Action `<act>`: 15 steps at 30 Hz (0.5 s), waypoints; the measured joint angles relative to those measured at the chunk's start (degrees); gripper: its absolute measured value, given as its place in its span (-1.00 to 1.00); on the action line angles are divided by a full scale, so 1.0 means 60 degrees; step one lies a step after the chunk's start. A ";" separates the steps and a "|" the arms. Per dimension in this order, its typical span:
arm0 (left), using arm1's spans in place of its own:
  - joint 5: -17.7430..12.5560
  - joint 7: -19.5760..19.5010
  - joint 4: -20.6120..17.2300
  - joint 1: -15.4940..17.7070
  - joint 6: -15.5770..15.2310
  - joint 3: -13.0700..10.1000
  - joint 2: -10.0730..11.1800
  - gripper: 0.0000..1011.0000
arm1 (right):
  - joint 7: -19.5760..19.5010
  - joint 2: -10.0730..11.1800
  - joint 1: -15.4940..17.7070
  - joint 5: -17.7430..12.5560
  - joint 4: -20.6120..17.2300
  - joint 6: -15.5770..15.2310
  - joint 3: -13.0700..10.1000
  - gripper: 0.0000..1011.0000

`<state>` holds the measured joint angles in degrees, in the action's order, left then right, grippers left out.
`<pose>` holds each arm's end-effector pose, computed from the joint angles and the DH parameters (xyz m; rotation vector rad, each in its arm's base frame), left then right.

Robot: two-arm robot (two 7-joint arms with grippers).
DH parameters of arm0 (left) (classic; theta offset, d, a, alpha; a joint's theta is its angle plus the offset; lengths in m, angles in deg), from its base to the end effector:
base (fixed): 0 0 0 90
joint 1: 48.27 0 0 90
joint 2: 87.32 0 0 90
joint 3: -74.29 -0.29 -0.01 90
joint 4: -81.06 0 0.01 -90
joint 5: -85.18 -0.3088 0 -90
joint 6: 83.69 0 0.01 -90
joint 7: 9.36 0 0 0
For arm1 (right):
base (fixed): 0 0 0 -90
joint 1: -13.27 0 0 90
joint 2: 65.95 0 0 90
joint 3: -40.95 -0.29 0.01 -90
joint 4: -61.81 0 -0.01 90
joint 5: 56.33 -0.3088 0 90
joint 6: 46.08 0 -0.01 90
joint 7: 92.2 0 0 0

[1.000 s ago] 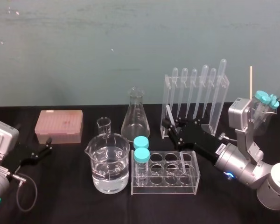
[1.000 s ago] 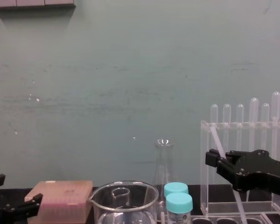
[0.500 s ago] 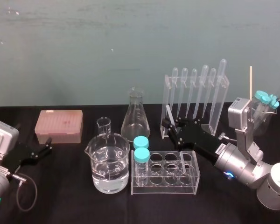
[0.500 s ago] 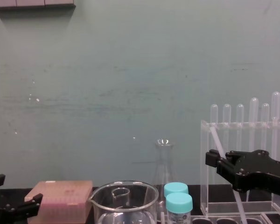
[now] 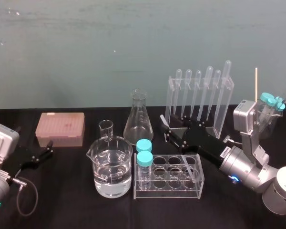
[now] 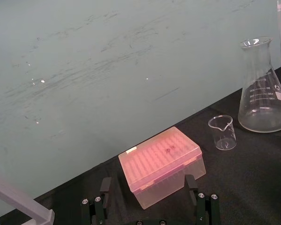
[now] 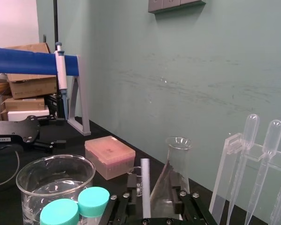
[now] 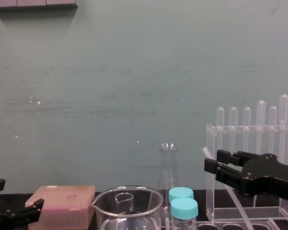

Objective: Pick up the stirring rod with one hand, then place it down.

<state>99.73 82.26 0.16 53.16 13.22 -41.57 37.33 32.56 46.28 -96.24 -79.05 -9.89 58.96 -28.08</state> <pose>0.3581 0.0827 -0.3023 0.3045 -0.2851 1.2480 0.4098 -0.0485 -0.2890 0.0281 -0.1815 -0.7504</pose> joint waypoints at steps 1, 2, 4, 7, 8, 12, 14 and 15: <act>0.0000 0.0000 0.0000 0.0000 0.0000 0.0000 0.0000 0.98 | 0.0000 0.0000 0.0000 -0.0001 0.0000 0.0001 0.0000 -0.13; 0.0000 0.0001 0.0000 0.0000 0.0001 0.0000 0.0000 0.98 | 0.0001 0.0000 0.0000 -0.0001 0.0000 0.0003 0.0000 -0.09; 0.0000 0.0000 0.0000 0.0000 0.0000 0.0000 0.0000 0.98 | 0.0000 0.0000 0.0000 -0.0001 0.0000 0.0004 0.0000 0.06; 0.0000 0.0000 0.0000 0.0000 0.0000 0.0000 0.0000 0.98 | 0.0001 0.0000 0.0000 -0.0001 0.0000 0.0007 0.0000 0.27; 0.0000 0.0000 0.0000 0.0000 0.0000 0.0000 0.0000 0.98 | 0.0001 0.0000 0.0000 -0.0001 0.0000 0.0008 0.0000 0.39; 0.0000 0.0000 0.0000 0.0000 0.0001 0.0000 0.0000 0.98 | 0.0002 0.0000 0.0000 0.0000 0.0000 0.0009 0.0000 0.56; -0.0001 0.0000 0.0000 0.0000 0.0000 0.0000 0.0000 0.98 | 0.0002 0.0000 0.0001 -0.0001 0.0000 0.0009 0.0001 0.69; 0.0000 0.0000 0.0000 0.0000 0.0000 0.0000 0.0000 0.98 | 0.0002 0.0000 0.0000 0.0000 0.0000 0.0009 0.0001 0.79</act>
<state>99.73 82.26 0.16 53.17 13.22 -41.57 37.33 32.57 46.28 -96.23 -79.05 -9.89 59.01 -28.08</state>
